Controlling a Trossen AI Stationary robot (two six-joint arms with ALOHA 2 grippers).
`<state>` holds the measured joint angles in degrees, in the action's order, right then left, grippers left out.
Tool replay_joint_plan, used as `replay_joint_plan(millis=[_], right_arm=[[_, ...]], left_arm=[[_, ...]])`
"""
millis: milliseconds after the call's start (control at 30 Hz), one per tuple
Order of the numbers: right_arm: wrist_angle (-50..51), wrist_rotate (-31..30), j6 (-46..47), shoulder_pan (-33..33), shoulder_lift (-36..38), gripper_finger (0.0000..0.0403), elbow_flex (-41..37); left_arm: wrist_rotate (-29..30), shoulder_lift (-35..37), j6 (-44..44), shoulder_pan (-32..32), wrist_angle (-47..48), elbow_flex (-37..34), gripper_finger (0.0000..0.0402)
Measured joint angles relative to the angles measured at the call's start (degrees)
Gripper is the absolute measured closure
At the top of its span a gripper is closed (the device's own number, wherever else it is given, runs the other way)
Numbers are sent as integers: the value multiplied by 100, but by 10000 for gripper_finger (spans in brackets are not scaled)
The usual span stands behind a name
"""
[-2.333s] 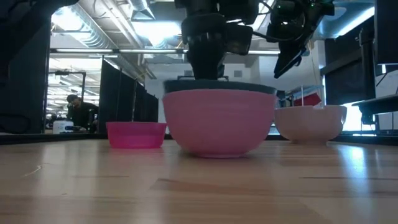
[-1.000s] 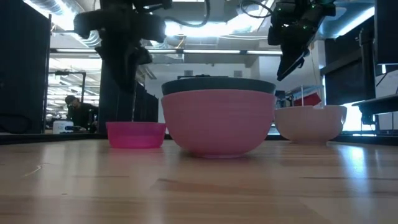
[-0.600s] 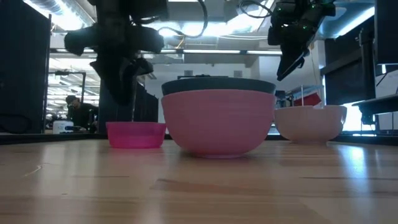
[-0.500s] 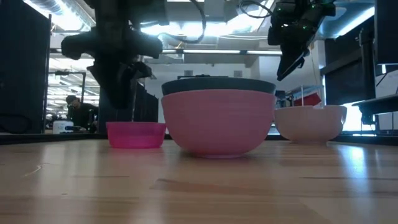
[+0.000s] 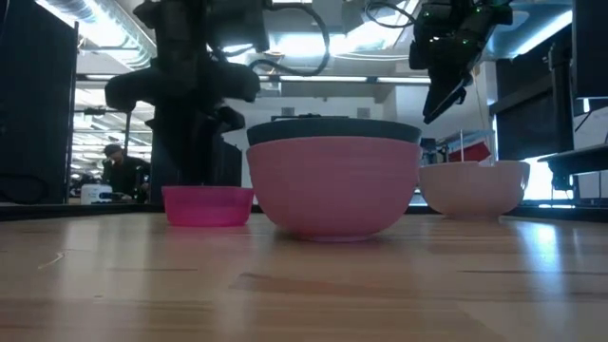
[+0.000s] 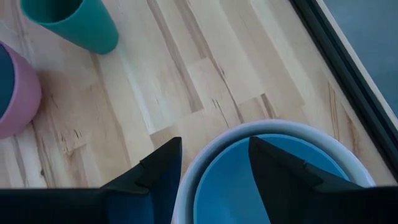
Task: Nest bowls inside each other
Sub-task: Stack to the pink bowl on top of the blue bowl
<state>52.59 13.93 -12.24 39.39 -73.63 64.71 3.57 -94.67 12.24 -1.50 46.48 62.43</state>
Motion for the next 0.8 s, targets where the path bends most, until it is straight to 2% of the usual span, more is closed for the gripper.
replay_joint_plan(millis=[567,633,733,800], right_arm=[[-1,0,1,-1,0,228,0],[-3,2,1,-1,0,228,0],[-3,1,1,-1,0,228,0],[-2,0,10,0,0,228,0]], left_arm=[[-66,-44,-389,48,-717,-618,315],[-66,-44,-413,42,-790,-692,330],[-63,-44,-346,42,-894,-702,385],[-57,-44,-350,42,-864,-686,396]])
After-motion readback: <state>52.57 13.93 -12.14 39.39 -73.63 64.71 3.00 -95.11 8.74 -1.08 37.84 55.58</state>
